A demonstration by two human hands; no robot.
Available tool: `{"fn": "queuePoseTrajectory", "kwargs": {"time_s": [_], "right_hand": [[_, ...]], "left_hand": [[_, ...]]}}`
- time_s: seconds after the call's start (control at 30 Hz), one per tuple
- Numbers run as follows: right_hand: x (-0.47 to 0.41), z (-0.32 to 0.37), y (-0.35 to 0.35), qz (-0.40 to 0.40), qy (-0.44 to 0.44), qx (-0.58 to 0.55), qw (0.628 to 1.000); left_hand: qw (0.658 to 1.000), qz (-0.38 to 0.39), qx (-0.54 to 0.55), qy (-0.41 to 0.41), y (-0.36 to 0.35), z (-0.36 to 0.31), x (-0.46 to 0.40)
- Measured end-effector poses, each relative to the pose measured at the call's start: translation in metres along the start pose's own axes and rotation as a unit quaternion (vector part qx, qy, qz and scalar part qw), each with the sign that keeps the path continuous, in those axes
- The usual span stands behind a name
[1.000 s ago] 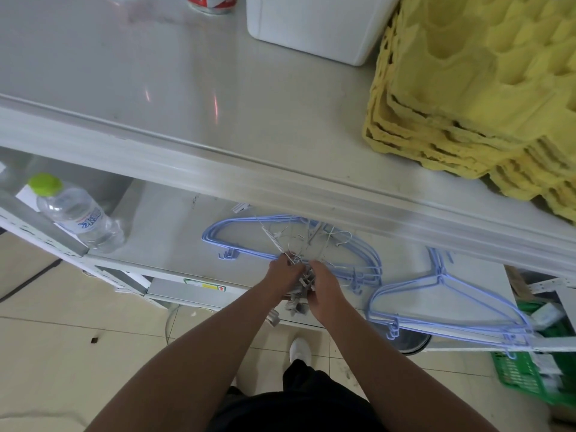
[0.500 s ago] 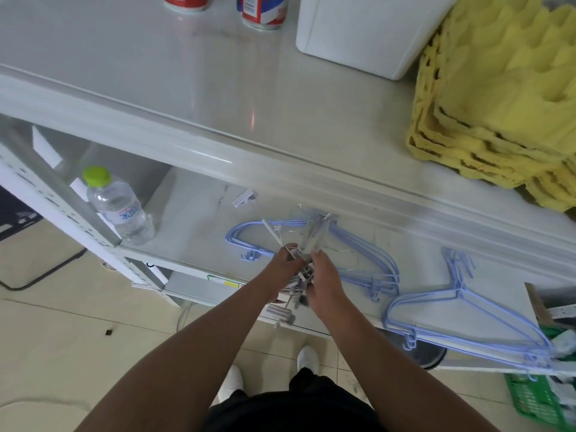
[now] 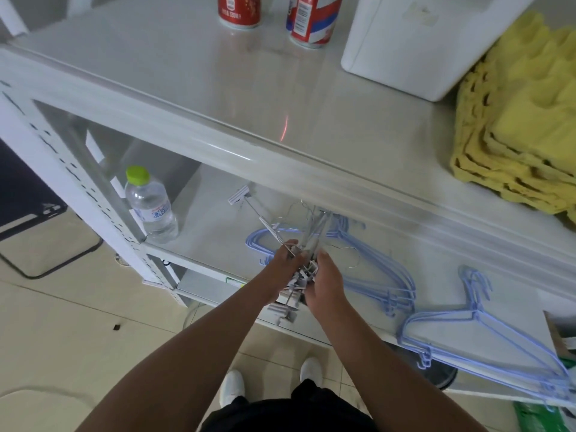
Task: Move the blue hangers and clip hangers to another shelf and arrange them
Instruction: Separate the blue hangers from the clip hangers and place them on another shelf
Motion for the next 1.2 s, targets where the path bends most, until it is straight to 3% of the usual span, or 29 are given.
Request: {"fn": "queuePoseTrajectory", "kwargs": {"time_s": [0.2,0.3,0.6,0.87,1.2], "right_hand": [[-0.005,-0.003,-0.037,0.035,-0.009,0.031,0.999],[-0.005,-0.010,-0.070,0.063,-0.009,0.026,0.998],[-0.031,-0.051,-0.155,0.041,-0.030,0.056,0.997],[-0.057,-0.067,-0.167,-0.013,-0.053,0.076,0.996],[-0.074,-0.066,-0.171,-0.012,-0.074,0.162,0.984]], "left_hand": [[1.000,0.001,-0.007,-0.018,0.028,-0.015,0.010],[0.999,-0.038,-0.008,-0.023,0.060,-0.019,0.020],[0.996,-0.076,0.048,-0.016,0.152,-0.025,0.037],[0.996,-0.081,0.045,-0.003,0.184,-0.023,0.019],[0.994,-0.080,0.063,0.026,0.193,-0.007,0.005]]}}
Point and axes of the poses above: each hand's wrist, its own x-axis away from the middle knuckle, its own y-axis out of the back of the hand, z = x × y, the point moved 9 cm from there along -x, towards the middle knuckle, and after that the axes turned 10 degrees about z, right-handed, at the moved point
